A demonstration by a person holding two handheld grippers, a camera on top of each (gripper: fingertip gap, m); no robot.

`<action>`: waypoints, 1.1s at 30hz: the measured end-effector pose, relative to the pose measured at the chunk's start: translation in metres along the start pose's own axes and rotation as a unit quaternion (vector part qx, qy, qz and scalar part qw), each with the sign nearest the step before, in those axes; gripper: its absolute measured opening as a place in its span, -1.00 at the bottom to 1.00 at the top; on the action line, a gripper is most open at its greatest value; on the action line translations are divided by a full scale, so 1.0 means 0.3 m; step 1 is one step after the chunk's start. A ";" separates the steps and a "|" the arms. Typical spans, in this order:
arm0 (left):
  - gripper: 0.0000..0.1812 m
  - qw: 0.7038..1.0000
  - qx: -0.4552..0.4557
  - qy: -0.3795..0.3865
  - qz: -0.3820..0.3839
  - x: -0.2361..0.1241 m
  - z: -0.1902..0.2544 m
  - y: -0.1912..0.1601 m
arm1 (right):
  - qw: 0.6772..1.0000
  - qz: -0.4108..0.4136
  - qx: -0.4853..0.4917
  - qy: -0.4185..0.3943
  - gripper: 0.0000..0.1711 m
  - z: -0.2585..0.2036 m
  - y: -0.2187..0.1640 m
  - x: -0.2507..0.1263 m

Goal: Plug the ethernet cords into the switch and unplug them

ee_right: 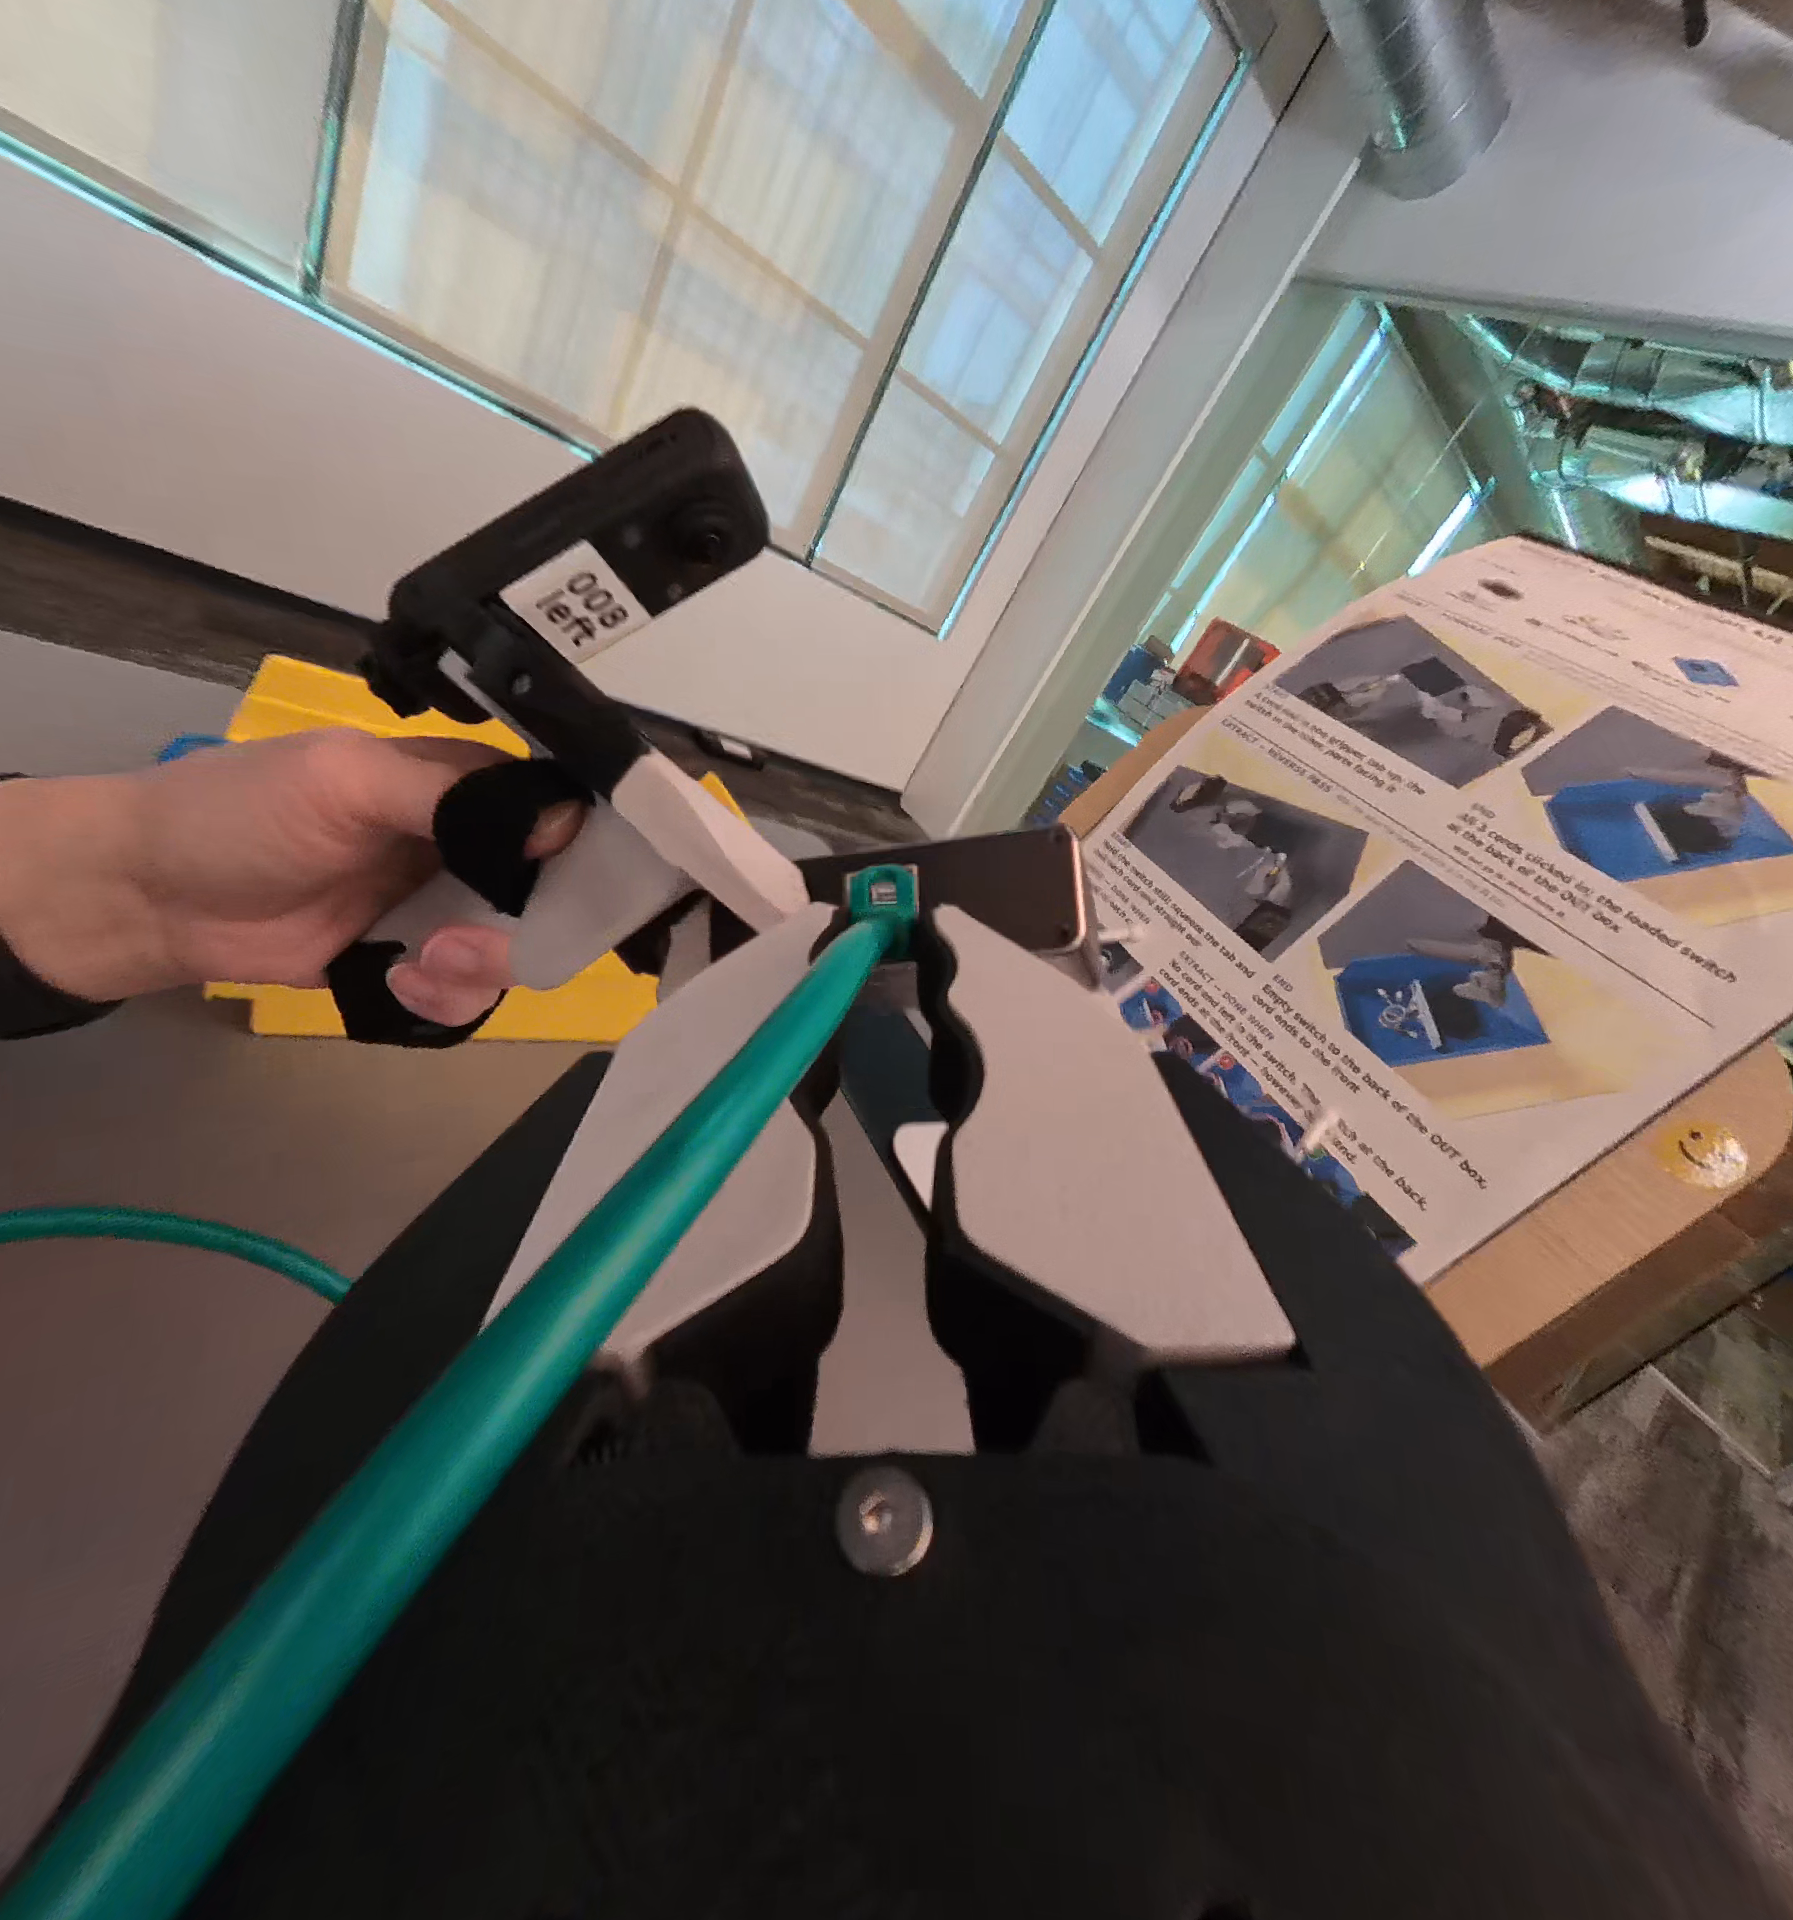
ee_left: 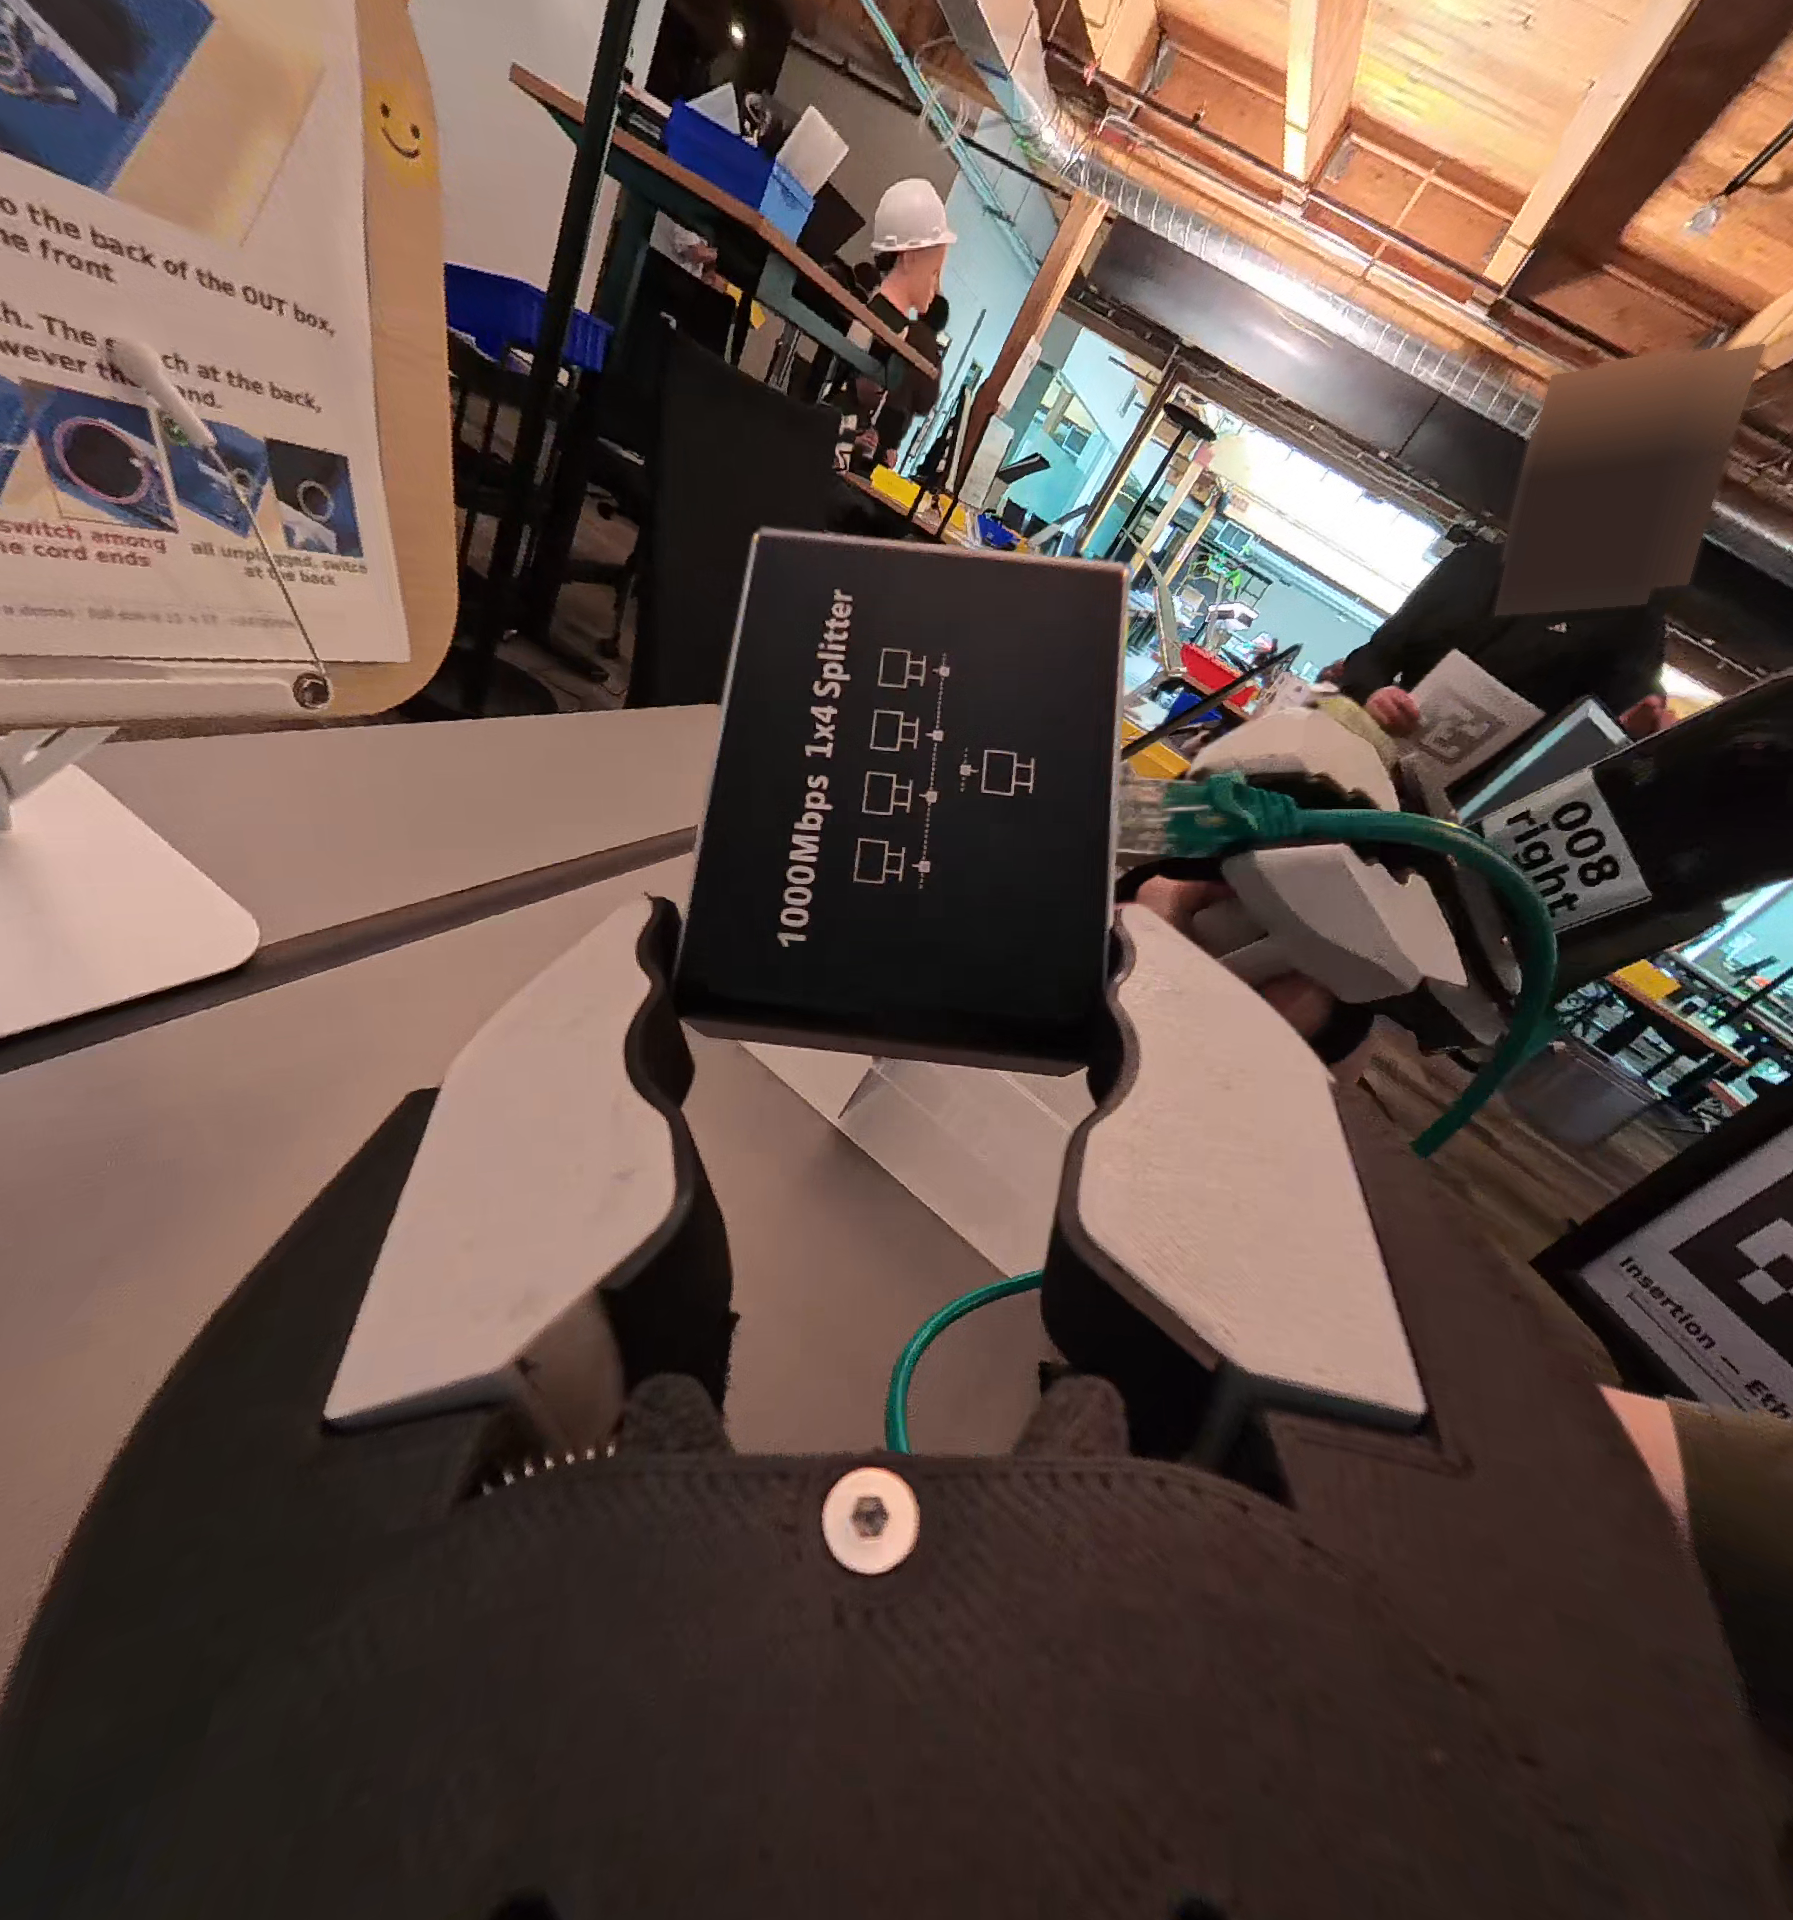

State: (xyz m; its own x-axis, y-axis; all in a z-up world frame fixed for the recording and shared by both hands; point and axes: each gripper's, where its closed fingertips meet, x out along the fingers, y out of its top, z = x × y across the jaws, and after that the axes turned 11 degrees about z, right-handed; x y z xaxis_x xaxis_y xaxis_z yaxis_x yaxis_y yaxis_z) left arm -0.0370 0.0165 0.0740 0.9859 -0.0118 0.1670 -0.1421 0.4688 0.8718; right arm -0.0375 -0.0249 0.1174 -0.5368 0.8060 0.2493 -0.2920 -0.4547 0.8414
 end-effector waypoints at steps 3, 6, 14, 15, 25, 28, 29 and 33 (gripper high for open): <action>-0.17 1.000 0.020 0.007 0.004 0.001 0.011 0.007 | 1.000 0.007 -0.009 -0.015 -0.86 0.004 0.016 0.003; -0.17 1.000 0.022 0.010 0.011 -0.002 0.021 0.018 | 1.000 0.000 -0.024 -0.015 -0.86 -0.004 0.020 0.006; -0.16 0.996 0.075 0.027 0.028 -0.014 0.045 0.053 | 0.995 -0.002 -0.089 -0.040 -0.85 -0.017 0.049 0.018; -0.17 0.996 0.083 0.023 0.036 -0.017 0.053 0.062 | 0.994 0.001 -0.099 -0.046 -0.85 -0.018 0.059 0.018; -0.17 0.984 0.154 0.056 0.066 -0.049 0.088 0.125 | 0.993 0.023 -0.089 -0.077 -0.85 -0.029 0.108 0.029; -0.17 0.983 0.157 0.057 0.076 -0.058 0.103 0.143 | 0.989 0.028 -0.112 -0.088 -0.85 -0.032 0.121 0.029; -0.17 0.984 0.147 0.054 0.082 -0.061 0.108 0.149 | 0.990 0.031 -0.109 -0.088 -0.85 -0.035 0.124 0.031; -0.18 0.987 0.124 0.057 0.083 -0.065 0.100 0.152 | 0.992 0.027 -0.083 -0.091 -0.86 -0.032 0.116 0.034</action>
State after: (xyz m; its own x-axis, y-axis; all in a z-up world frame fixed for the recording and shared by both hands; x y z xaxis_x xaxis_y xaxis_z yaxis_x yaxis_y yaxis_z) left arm -0.0654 0.0117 0.1244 0.9487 0.1538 0.2764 -0.3060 0.2249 0.9251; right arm -0.0608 -0.0360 0.1446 -0.4075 0.8267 0.3880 -0.4000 -0.5435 0.7380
